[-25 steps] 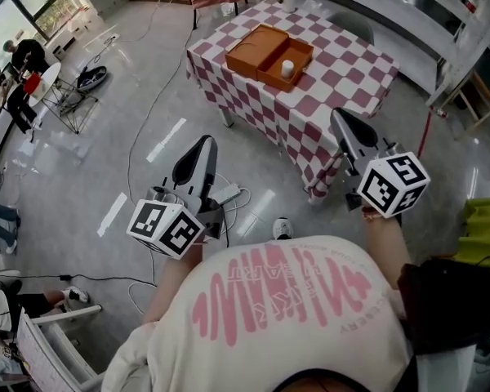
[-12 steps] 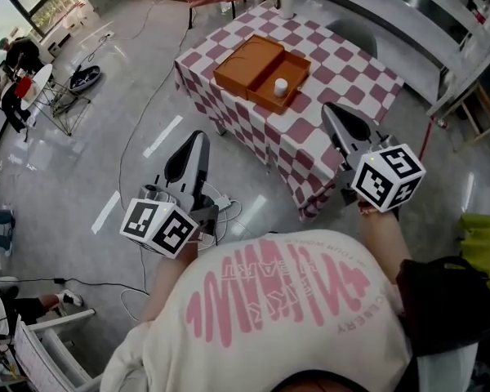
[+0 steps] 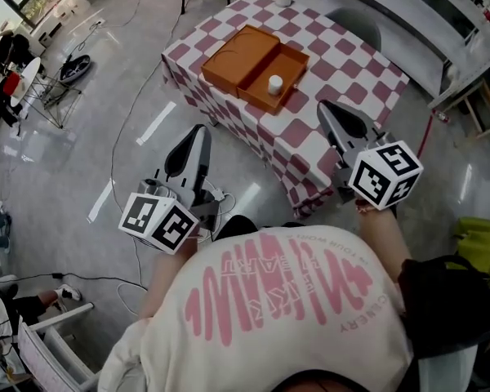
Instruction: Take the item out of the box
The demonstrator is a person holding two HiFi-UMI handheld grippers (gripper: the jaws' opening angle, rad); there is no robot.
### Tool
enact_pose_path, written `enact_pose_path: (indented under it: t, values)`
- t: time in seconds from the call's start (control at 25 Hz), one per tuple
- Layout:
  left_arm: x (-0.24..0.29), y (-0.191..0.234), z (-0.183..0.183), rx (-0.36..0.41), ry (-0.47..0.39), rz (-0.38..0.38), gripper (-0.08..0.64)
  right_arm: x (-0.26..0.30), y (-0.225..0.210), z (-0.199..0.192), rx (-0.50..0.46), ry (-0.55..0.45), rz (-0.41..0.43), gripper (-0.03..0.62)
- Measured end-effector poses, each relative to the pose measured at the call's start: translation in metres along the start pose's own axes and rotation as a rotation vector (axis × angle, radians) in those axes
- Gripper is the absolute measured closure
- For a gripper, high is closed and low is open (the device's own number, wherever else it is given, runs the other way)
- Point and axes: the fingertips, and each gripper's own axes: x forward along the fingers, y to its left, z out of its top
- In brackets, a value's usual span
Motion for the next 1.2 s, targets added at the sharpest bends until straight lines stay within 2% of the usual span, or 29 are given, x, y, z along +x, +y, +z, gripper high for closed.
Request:
enact_pose_path:
  t: [0.28,0.52,0.96,1.2]
  values:
    - [0.017,0.021,-0.021,-0.025,0.071,-0.010,0.553,0.024,-0.014,-0.031,0.077,0.041,-0.017,0.588]
    - [0.045,0.057,-0.030,-0.058,0.108,-0.014,0.553,0.056,-0.026,-0.045,0.108,0.059,-0.034,0.588]
    - [0.134,0.110,0.012,-0.034,0.091,-0.126,0.552,0.133,-0.056,-0.008,0.076,0.040,-0.084,0.588]
    - [0.181,0.129,0.020,-0.031,0.116,-0.203,0.552,0.161,-0.075,-0.001,0.086,0.031,-0.135,0.589]
